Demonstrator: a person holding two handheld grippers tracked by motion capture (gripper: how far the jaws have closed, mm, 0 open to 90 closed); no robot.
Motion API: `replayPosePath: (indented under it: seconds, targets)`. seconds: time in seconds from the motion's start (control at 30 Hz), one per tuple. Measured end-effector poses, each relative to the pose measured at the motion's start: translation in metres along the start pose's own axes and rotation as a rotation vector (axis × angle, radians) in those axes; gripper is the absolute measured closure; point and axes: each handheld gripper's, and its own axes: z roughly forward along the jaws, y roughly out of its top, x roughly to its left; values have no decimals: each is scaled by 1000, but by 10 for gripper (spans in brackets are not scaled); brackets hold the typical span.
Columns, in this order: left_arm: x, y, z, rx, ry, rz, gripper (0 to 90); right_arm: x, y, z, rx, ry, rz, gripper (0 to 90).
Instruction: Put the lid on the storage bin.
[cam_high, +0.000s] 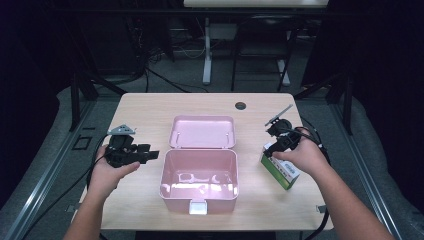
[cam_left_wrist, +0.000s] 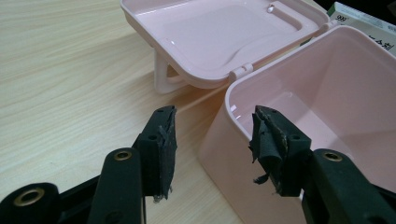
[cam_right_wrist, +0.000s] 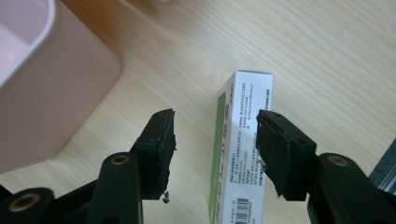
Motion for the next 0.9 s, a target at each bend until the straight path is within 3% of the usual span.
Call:
replayPosePath:
  seconds: [0.33,0.77,0.9]
  targets:
    - [4,-3,1,4,6,-17,499,-12,1,8,132,-6,-5,482]
    - [6,-4,0,0,7,-25,499,-21,2,23,214,-5,3,490]
    - [6,-4,-1,-3,7,-25,500,-22,3,28,239,-6,-14,492]
